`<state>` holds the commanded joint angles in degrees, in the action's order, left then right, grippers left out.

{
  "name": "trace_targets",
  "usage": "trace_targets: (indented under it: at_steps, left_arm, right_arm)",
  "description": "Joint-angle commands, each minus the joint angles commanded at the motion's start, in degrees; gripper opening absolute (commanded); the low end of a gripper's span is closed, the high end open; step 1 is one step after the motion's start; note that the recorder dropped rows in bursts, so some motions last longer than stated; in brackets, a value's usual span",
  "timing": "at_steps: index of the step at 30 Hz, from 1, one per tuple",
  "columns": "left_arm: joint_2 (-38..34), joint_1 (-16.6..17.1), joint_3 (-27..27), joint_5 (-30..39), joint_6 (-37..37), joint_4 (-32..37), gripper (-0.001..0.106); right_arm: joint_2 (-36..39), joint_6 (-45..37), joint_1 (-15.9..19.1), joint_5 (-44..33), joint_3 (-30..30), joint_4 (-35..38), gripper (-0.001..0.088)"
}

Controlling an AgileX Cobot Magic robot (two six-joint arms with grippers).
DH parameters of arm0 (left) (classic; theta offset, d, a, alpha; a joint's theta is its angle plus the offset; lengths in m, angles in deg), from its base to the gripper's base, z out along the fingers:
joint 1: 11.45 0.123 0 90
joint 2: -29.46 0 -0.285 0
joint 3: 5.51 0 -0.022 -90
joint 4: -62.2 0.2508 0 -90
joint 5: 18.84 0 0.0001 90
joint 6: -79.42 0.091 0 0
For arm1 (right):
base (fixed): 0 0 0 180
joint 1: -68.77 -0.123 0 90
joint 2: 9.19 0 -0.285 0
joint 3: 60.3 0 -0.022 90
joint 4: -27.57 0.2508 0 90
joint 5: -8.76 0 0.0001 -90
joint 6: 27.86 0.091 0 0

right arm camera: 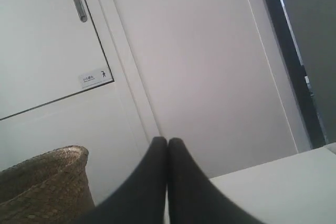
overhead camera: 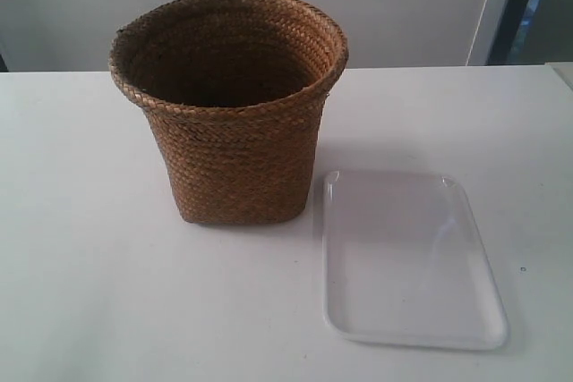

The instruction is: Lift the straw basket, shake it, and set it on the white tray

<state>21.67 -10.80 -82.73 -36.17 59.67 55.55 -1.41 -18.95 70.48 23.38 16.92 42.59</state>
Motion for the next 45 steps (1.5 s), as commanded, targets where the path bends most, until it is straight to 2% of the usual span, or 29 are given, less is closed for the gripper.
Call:
trace_targets:
  at_steps: [1, 3, 5, 7, 10, 13, 17, 20, 26, 30, 35, 38, 39, 42, 45]
  left_arm:
    - [0.0, 0.0, 0.0, -2.1, -1.5, 0.0, 0.0]
    - [0.0, 0.0, 0.0, -5.8, -6.3, -0.3, 0.0]
    - [0.0, 0.0, 2.6, -4.6, -9.0, -0.3, 0.0]
    - [-0.4, 0.0, 6.8, -1.8, -8.9, 0.5, 0.0]
    - [-5.6, 0.0, 14.6, 0.6, -8.7, 3.2, 0.0]
    - [-12.9, 0.0, 22.3, 0.9, -8.7, 4.3, 0.0]
    - [-25.7, 0.0, 32.6, 3.3, -8.7, 7.5, 0.0]
    - [-34.9, 0.0, 39.5, 8.9, -8.7, 7.5, 0.0]
    - [-50.4, -0.1, 52.7, 20.8, -8.6, 11.0, 0.0]
    - [-57.4, -0.1, 58.7, 25.1, -8.6, 11.0, 0.0]
    - [-65.3, -2.2, 64.9, 34.7, -3.7, 10.2, 0.0]
    - [-69.5, -3.8, 69.0, 41.0, 4.2, 3.7, 0.0]
    - [-70.8, -4.0, 70.7, 43.0, 8.3, 0.4, 0.0]
    - [-74.4, -4.0, 76.6, 49.5, 18.4, -9.9, 0.0]
    - [-78.1, -4.0, 82.4, 55.8, 24.7, -15.8, 0.0]
  right_arm:
    - [0.0, 2.8, 0.0, 1.4, 0.0, 0.9, 0.0]
    - [0.0, 16.0, 0.0, 7.8, 0.0, 1.6, 0.0]
    - [0.0, 22.5, 0.0, 13.2, -2.7, -3.5, 0.0]
    - [0.0, 22.1, 0.0, 14.6, -7.4, -7.9, 0.0]
    - [4.2, 21.8, 0.0, 12.7, -15.5, -9.0, 0.0]
    - [12.3, 21.8, 0.0, 12.6, -22.9, -9.0, 0.0]
    - [26.6, 22.4, 0.0, 10.8, -31.8, -9.1, 0.0]
    - [37.1, 23.4, 0.0, 4.8, -39.1, -10.9, 0.0]
    - [53.7, 21.3, 0.0, -16.8, -55.8, -13.9, 0.0]
    - [60.7, 9.5, -0.1, -29.1, -65.5, -14.0, 0.0]
    - [67.3, 3.8, -0.4, -43.9, -74.9, -13.6, 0.0]
    - [71.8, -1.6, -0.7, -54.4, -79.5, -8.2, 0.0]
    - [73.7, -3.9, -0.7, -58.1, -81.3, -4.4, 0.0]
    - [78.1, -10.6, -0.7, -65.1, -85.1, 2.6, 0.0]
    - [82.3, -12.5, -0.7, -71.2, -89.0, 6.8, 0.0]
